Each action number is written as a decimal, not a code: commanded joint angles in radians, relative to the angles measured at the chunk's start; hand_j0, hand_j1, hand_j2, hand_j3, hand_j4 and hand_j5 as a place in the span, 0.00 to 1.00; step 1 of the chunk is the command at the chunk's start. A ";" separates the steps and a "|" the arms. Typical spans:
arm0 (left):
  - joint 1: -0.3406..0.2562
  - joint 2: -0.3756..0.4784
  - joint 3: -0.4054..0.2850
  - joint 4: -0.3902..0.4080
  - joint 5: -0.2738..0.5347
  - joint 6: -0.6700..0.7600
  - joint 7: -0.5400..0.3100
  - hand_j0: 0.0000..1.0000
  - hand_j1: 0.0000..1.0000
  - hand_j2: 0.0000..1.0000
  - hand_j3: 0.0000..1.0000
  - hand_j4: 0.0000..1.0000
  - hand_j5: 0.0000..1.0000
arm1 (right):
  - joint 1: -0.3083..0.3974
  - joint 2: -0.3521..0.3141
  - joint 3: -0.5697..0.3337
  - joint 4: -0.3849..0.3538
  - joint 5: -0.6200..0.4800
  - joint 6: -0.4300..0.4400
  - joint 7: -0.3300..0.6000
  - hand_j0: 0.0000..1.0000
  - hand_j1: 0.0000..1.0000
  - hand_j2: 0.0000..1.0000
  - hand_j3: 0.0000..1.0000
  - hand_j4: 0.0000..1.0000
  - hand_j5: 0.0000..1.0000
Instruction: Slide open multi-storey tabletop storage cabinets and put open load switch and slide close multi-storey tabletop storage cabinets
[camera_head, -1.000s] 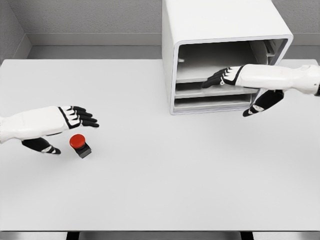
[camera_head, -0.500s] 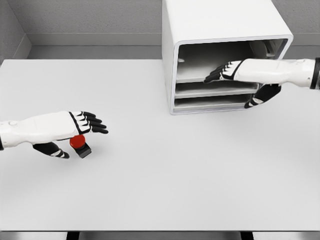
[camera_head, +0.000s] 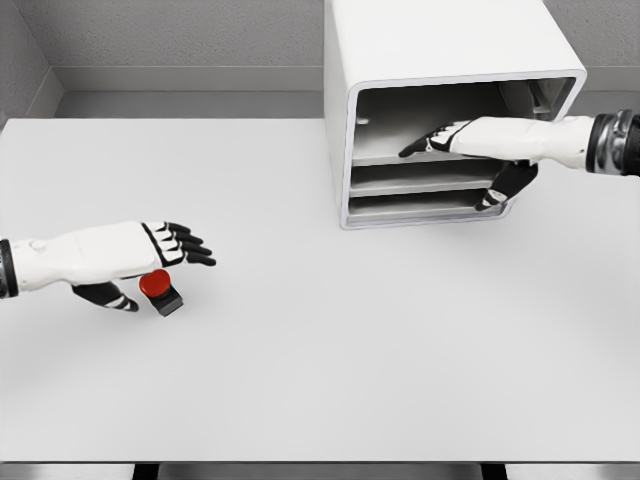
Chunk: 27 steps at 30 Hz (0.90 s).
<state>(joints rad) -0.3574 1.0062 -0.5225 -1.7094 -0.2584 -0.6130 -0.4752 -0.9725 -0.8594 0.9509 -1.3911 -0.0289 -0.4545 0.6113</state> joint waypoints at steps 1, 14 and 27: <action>0.000 -0.008 -0.008 0.004 0.002 0.002 0.001 1.00 1.00 1.00 1.00 1.00 1.00 | 0.000 0.020 0.003 0.012 0.032 0.014 0.000 1.00 1.00 1.00 1.00 1.00 1.00; -0.002 -0.009 -0.022 0.014 -0.021 0.002 0.003 1.00 1.00 1.00 1.00 1.00 1.00 | 0.003 0.013 0.009 -0.002 0.067 -0.085 0.000 1.00 1.00 1.00 1.00 1.00 1.00; -0.002 -0.029 -0.044 0.059 -0.050 0.002 0.004 0.84 0.84 0.84 0.84 0.84 0.84 | 0.006 -0.033 0.002 -0.072 0.066 -0.156 0.000 1.00 1.00 1.00 1.00 1.00 1.00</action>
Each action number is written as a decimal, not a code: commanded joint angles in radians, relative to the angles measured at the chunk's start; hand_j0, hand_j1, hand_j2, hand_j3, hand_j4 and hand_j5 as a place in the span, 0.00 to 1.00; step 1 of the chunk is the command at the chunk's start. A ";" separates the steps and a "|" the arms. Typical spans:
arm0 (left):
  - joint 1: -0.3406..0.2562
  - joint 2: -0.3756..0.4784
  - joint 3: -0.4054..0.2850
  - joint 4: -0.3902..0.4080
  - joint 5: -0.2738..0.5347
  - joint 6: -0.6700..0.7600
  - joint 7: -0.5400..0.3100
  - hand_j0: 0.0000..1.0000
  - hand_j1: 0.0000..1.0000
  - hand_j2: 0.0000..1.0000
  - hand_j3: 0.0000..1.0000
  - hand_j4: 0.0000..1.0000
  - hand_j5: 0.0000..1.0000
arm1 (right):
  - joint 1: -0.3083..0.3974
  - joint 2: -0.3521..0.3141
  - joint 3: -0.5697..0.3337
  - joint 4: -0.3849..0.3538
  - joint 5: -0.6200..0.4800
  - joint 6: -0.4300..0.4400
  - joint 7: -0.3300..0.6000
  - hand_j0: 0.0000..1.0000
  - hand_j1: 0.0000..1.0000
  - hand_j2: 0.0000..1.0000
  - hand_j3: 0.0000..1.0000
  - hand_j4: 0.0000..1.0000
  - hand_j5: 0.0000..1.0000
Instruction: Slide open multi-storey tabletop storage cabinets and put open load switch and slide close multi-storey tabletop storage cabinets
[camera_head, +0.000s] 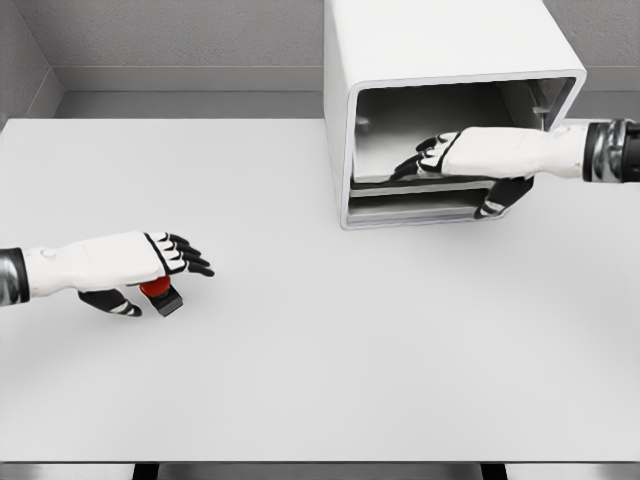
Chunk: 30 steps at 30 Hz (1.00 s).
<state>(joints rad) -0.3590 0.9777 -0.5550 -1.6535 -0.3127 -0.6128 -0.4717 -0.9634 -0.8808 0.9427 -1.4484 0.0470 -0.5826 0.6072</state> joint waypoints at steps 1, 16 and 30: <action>0.000 0.001 -0.011 0.003 0.004 0.002 0.001 0.84 0.84 0.84 0.84 0.84 0.84 | 0.000 -0.020 0.010 -0.015 -0.013 -0.028 0.004 1.00 1.00 1.00 1.00 1.00 1.00; 0.005 0.012 -0.011 -0.002 0.020 0.002 0.002 0.45 0.45 0.45 0.45 0.45 0.45 | 0.002 -0.075 0.001 -0.082 -0.022 -0.028 0.004 1.00 1.00 1.00 1.00 1.00 1.00; -0.063 0.049 0.006 -0.109 0.093 0.002 -0.001 0.45 0.45 0.45 0.45 0.45 0.45 | 0.002 -0.067 0.034 -0.038 -0.113 0.187 0.004 1.00 1.00 1.00 1.00 1.00 1.00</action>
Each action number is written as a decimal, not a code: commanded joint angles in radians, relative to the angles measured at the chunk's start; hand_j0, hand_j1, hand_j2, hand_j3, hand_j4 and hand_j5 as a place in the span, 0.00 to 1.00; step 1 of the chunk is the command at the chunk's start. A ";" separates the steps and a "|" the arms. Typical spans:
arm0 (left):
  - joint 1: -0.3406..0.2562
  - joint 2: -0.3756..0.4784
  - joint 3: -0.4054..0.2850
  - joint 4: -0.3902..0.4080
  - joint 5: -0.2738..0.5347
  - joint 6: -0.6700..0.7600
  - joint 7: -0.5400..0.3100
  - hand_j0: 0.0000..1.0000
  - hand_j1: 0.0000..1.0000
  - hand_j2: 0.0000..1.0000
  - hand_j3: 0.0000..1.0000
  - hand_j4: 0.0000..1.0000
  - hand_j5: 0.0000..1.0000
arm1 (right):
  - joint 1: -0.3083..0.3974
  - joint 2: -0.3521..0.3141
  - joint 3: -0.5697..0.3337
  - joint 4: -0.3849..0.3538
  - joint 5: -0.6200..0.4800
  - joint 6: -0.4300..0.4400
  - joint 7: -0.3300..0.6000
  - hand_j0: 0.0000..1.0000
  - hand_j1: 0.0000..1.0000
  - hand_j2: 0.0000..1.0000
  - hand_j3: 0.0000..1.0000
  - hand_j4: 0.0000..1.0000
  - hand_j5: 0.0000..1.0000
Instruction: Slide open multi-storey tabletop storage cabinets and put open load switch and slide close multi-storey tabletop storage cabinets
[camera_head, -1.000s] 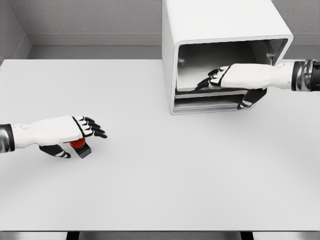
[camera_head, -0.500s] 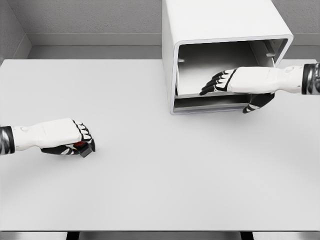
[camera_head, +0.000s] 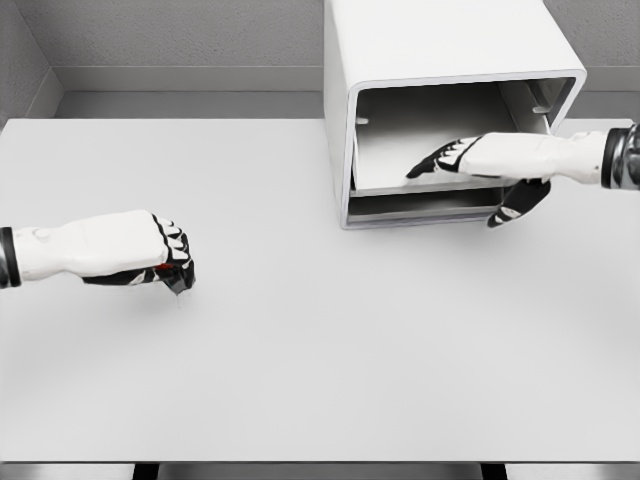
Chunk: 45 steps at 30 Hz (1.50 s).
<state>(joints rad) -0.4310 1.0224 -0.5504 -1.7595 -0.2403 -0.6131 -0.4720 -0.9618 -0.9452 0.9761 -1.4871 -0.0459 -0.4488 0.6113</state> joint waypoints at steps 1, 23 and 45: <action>-0.002 0.004 0.000 -0.003 0.022 0.002 -0.001 0.45 0.45 0.45 0.45 0.45 0.45 | 0.000 -0.003 0.001 0.001 -0.020 0.068 0.000 1.00 1.00 1.00 1.00 1.00 1.00; -0.146 -0.088 -0.005 -0.005 0.059 0.002 -0.001 0.45 0.45 0.45 0.45 0.45 0.45 | 0.037 -0.102 0.009 -0.035 -0.012 -0.162 0.000 1.00 1.00 1.00 1.00 1.00 1.00; -0.270 -0.245 -0.028 -0.005 0.061 0.002 -0.008 0.45 0.45 0.45 0.45 0.45 0.45 | 0.074 -0.251 -0.005 -0.162 -0.015 -0.162 0.000 1.00 1.00 1.00 1.00 1.00 1.00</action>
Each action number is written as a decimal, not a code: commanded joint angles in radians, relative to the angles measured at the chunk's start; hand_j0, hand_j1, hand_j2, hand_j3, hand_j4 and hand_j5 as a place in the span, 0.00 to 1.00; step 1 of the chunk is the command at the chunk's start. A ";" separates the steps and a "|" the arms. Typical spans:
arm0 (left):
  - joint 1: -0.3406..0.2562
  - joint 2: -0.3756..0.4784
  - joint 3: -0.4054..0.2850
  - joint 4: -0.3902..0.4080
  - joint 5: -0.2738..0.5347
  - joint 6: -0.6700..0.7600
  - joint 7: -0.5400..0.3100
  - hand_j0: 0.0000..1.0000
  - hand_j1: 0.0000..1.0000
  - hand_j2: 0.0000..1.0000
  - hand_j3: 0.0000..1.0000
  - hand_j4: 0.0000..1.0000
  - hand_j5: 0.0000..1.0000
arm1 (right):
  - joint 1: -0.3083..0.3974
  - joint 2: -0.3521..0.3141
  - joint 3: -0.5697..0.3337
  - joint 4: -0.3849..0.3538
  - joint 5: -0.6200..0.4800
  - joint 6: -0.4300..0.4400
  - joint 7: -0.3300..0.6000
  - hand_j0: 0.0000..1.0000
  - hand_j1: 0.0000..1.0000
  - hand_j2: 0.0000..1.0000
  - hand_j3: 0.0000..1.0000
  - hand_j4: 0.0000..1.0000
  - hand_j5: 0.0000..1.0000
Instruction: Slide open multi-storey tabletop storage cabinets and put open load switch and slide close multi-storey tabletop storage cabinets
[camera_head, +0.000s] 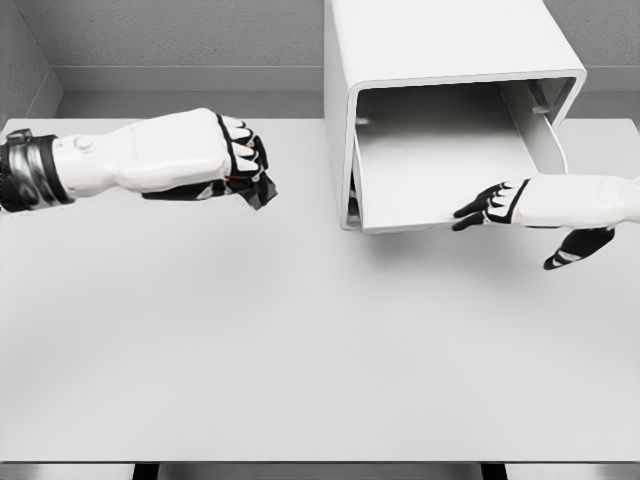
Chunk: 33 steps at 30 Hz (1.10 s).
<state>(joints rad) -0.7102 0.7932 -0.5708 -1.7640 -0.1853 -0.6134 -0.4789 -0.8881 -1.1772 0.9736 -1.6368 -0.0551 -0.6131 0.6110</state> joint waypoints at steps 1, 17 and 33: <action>-0.002 -0.017 -0.011 0.000 0.006 0.003 -0.001 0.45 0.45 0.45 0.45 0.45 0.45 | 0.000 -0.022 0.000 -0.015 -0.006 0.002 0.000 1.00 1.00 1.00 1.00 1.00 1.00; -0.095 -0.143 -0.049 0.002 0.004 0.003 -0.007 0.45 0.45 0.45 0.45 0.45 0.45 | 0.061 -0.039 -0.052 -0.015 -0.166 0.002 -0.028 1.00 1.00 1.00 1.00 1.00 1.00; -0.195 -0.252 -0.090 0.005 -0.002 0.003 -0.075 0.45 0.45 0.45 0.45 0.45 0.45 | 0.060 -0.048 -0.058 -0.017 -0.146 0.002 -0.025 1.00 1.00 1.00 1.00 1.00 1.00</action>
<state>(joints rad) -0.9050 0.5610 -0.6404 -1.7614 -0.1902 -0.6137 -0.5443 -0.8299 -1.2260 0.9177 -1.6538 -0.2033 -0.6135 0.5861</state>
